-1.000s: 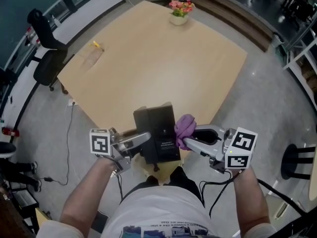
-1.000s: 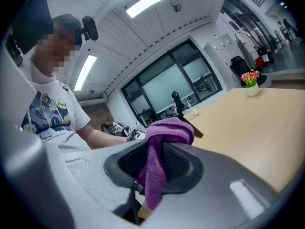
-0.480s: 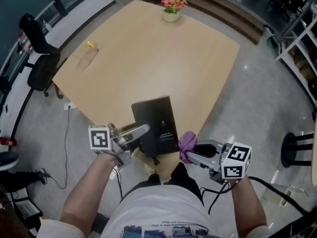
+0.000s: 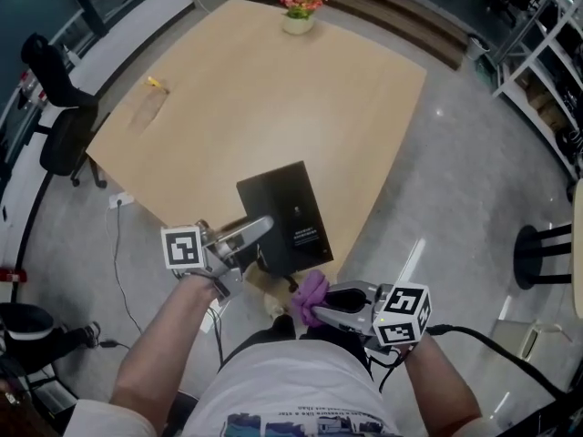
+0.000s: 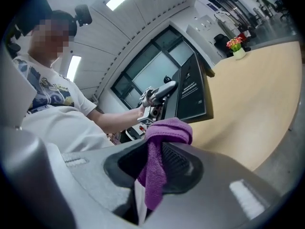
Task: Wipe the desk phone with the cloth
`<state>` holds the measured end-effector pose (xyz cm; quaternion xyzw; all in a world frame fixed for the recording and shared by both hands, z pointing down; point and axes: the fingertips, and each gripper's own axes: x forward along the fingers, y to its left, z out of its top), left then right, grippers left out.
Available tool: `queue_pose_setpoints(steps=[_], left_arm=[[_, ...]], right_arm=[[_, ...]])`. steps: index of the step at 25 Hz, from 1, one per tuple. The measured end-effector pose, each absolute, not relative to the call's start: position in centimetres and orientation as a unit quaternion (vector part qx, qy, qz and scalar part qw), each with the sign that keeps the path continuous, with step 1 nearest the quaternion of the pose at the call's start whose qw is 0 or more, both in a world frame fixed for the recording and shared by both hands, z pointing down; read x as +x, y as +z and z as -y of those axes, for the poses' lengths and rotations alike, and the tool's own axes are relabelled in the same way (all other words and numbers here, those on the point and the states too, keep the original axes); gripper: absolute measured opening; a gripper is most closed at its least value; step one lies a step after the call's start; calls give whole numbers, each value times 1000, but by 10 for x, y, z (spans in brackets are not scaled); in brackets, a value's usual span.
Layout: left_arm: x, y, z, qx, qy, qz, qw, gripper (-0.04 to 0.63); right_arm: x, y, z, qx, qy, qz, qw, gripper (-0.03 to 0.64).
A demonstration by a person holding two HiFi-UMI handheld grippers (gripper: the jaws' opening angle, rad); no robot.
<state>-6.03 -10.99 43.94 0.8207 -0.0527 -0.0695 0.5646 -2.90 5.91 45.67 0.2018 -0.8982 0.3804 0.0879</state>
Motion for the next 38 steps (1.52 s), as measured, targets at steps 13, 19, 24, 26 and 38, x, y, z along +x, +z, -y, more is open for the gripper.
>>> queue_pose_setpoints(steps=[13,19,24,26,38], left_arm=[[-61,446,107,823,-54,43,564,169],[-62,454,110,820,-49,45,568,169],[-60,469,113,824,-21,43,565,169],[-57,479,114,827,0,43,560,169],[-18,555,118,823,86,23,561,169]], right_arm=[[8,468,-38,229,375,891,111,90],[49,468,-21,267,369,883,114,89],[86,462,3,312,358,874,106,89],[99,461,13,332,352,869,104,89],[124,458,34,371,346,855,106,91]])
